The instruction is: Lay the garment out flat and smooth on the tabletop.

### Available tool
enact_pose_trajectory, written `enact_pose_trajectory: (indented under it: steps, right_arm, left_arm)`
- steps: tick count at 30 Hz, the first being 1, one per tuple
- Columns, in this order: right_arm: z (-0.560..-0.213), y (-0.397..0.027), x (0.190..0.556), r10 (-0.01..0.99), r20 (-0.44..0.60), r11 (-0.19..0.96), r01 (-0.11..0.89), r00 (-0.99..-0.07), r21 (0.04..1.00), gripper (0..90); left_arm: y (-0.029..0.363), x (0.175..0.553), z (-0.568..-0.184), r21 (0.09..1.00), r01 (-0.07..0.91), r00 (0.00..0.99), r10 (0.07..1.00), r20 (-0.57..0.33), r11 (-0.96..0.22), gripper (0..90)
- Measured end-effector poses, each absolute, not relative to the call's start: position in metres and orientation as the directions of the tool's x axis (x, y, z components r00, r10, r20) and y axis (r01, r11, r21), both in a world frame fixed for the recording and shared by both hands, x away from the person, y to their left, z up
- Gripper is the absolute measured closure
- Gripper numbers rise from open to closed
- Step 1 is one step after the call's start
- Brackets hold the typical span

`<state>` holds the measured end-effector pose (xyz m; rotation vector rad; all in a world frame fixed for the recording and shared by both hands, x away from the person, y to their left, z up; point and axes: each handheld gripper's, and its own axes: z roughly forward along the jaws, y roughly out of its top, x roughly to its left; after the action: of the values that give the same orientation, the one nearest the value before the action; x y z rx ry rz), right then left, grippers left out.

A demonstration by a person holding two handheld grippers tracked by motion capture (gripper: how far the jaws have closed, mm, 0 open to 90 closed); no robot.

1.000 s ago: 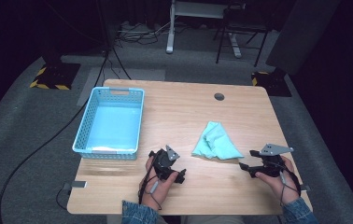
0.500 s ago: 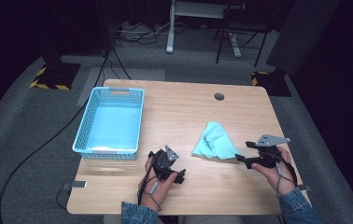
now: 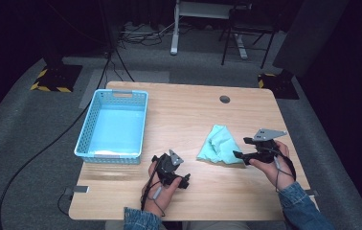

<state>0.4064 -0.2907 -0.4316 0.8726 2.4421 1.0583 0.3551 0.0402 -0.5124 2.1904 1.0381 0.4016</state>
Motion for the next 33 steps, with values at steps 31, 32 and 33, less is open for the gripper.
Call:
enact_pose_trajectory:
  steps: [31, 32, 33]
  right_arm:
    - [-0.480, -0.230, 0.460, 0.584, -0.064, 0.631, 0.403, -0.809, 0.663, 45.8]
    - [-0.482, -0.230, 0.461, 0.583, -0.073, 0.637, 0.400, -0.809, 0.659, 51.7]
    - [-0.483, -0.231, 0.462, 0.585, -0.087, 0.639, 0.392, -0.807, 0.662, 58.4]
  left_arm:
    - [0.040, 0.355, -0.512, 0.686, 0.566, 0.635, 0.772, -0.010, -0.457, 0.1]
    - [0.040, 0.355, -0.512, 0.686, 0.566, 0.635, 0.773, -0.010, -0.457, 0.1]
    - [0.040, 0.355, -0.512, 0.686, 0.566, 0.635, 0.773, -0.010, -0.457, 0.1]
